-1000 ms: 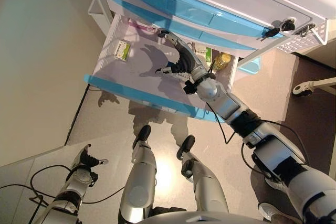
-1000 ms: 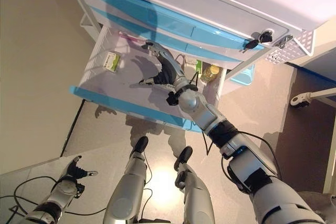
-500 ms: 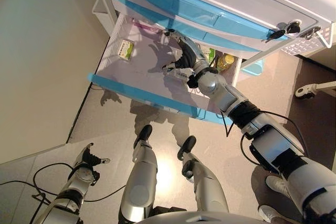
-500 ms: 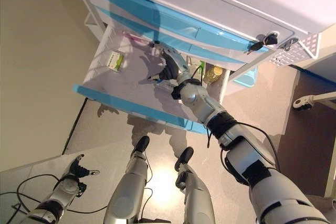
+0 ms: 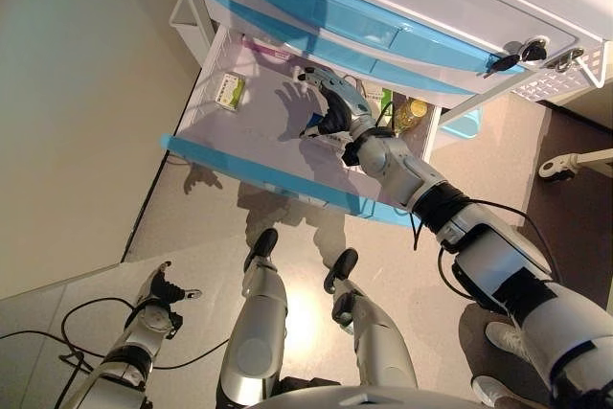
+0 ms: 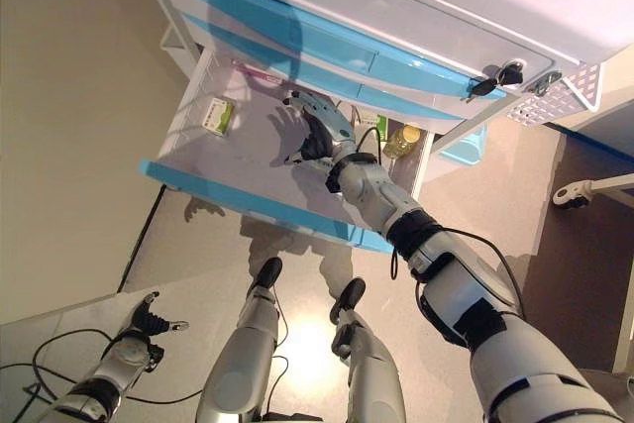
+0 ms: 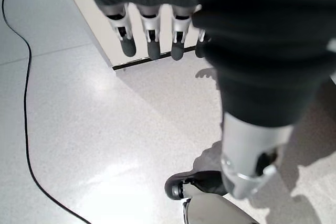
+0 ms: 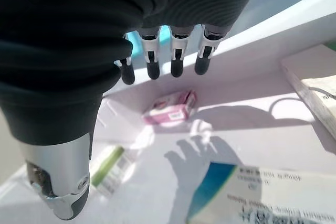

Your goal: Open the drawer and pick up the medicine

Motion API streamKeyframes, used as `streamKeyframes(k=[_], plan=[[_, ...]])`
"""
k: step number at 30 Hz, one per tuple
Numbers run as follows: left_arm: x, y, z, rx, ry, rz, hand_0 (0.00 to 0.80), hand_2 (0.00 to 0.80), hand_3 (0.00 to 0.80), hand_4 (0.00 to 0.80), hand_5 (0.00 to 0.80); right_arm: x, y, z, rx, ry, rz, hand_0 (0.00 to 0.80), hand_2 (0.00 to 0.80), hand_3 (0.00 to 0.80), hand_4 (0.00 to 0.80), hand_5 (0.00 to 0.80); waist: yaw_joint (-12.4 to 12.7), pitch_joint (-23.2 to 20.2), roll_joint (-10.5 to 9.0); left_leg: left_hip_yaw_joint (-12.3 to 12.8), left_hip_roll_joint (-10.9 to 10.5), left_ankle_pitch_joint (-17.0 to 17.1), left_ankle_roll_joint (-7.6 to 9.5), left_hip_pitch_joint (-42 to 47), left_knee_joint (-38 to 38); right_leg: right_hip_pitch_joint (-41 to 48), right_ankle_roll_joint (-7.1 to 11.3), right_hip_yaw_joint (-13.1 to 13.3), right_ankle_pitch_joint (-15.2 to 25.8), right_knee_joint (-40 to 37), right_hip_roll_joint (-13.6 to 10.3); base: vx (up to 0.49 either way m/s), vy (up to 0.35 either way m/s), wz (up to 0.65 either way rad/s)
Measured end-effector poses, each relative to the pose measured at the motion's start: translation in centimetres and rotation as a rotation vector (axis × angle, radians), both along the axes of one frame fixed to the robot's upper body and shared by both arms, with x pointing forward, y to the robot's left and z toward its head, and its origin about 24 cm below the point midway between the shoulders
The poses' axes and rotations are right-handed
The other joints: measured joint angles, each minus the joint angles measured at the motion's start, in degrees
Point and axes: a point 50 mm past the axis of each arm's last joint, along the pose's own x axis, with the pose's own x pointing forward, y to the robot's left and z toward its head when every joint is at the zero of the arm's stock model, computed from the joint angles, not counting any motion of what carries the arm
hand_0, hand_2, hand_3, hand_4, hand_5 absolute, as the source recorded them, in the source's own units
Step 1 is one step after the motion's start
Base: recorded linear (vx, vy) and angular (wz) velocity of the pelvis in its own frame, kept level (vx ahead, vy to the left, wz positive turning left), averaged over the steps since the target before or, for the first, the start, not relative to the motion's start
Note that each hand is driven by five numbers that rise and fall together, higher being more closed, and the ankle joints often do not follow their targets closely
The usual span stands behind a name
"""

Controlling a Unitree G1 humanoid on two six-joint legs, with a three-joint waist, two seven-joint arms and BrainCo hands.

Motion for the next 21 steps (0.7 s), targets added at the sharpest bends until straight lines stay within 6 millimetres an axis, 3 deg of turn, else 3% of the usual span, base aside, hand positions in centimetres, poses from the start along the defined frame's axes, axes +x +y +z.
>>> streamKeyframes(k=[10,21], plan=[[-0.1,-0.6,-0.4,-0.008,0.013,-0.020,0.000,0.000,0.000,0.000,0.000,0.7,-1.3,-3.0,-0.100,0.092,-0.086,0.000,0.000,0.000,0.000,0.000,0.0,-0.5,0.67,0.0,-0.3,0.1,0.18,0.0,0.0,0.0,0.16,0.0,0.1,0.1,-0.4,0.000,0.000,0.00],[-0.4,-1.1,-1.0,-0.015,0.040,-0.025,0.000,0.000,0.000,0.000,0.000,1.2,-2.9,-4.8,-0.170,0.152,-0.179,0.000,0.000,0.000,0.000,0.000,0.0,-1.1,1.25,0.0,-0.8,0.3,0.44,-0.1,0.0,0.0,0.41,0.0,0.3,0.0,-0.7,0.000,0.000,0.00]])
